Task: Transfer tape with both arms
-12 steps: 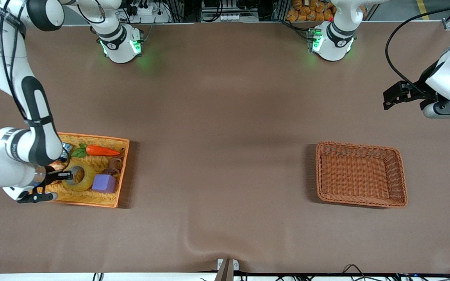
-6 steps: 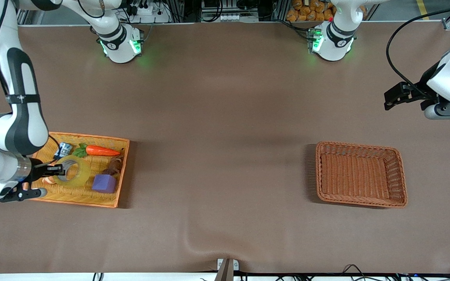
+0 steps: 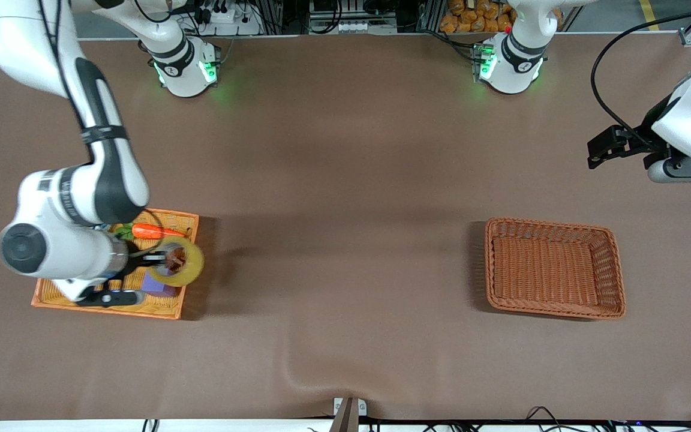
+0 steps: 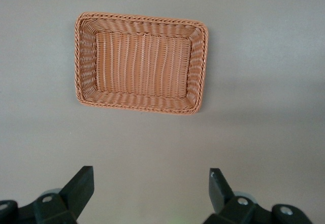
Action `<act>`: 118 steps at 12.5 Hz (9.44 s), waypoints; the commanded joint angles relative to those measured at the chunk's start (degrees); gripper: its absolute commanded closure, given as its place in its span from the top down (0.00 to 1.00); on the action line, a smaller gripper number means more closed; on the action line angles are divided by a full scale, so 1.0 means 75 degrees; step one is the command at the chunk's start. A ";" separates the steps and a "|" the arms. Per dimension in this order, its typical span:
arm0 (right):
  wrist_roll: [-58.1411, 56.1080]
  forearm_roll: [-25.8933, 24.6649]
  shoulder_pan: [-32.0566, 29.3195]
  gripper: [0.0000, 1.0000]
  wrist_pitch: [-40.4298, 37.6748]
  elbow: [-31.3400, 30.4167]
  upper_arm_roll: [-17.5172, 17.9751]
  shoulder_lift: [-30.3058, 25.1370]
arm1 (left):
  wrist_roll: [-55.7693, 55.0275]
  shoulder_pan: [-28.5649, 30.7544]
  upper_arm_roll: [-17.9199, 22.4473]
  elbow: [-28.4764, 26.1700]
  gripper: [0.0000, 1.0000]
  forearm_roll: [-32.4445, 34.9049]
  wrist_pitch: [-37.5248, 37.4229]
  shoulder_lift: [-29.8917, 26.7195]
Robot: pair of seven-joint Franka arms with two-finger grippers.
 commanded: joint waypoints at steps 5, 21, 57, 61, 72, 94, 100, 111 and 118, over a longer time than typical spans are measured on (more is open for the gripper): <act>0.3812 0.0351 0.1982 0.00 0.0128 0.0174 -0.0072 0.0302 | -0.0058 0.0023 -0.0003 -0.0053 1.00 0.0057 -0.0018 -0.0075; 0.6700 0.0925 0.4001 1.00 0.2426 0.0138 -0.0072 0.1580 | -0.0407 -0.0996 -0.0015 -0.0042 1.00 0.0045 0.1163 0.0966; -0.2089 -0.0317 -0.1800 1.00 -0.1441 -0.1725 -0.0318 -0.4608 | -0.3911 -0.2808 -0.0026 -0.0192 0.00 0.1582 0.4507 0.3362; -0.2078 -0.0352 -0.1800 1.00 -0.1301 -0.1690 -0.0306 -0.4550 | -0.0102 -0.0720 -0.0155 -0.0650 0.00 0.0854 0.4306 0.2983; -0.0765 -0.0399 -0.1285 1.00 -0.1383 -0.1525 -0.0224 -0.4503 | 0.2695 0.0772 -0.0108 -0.0395 0.99 0.1613 0.4447 0.4074; -0.0847 -0.0856 -0.1320 1.00 -0.1593 -0.1525 -0.0294 -0.4467 | 0.0750 0.1030 -0.0530 0.0955 1.00 0.0104 0.0064 0.0583; -0.0859 -0.1043 -0.1308 1.00 -0.1734 -0.1514 -0.0294 -0.4456 | 0.0867 0.1077 -0.0554 0.0954 1.00 0.0115 -0.0322 0.0534; -0.0870 -0.1043 -0.1261 1.00 -0.1734 -0.1514 -0.0282 -0.4385 | 0.0938 0.0189 0.0382 -0.0569 1.00 -0.0025 0.0076 -0.0649; -0.0858 -0.1032 -0.1202 1.00 -0.1875 -0.1525 -0.0259 -0.4385 | 0.1137 -0.0808 0.1145 -0.0487 1.00 0.0045 -0.0053 -0.0720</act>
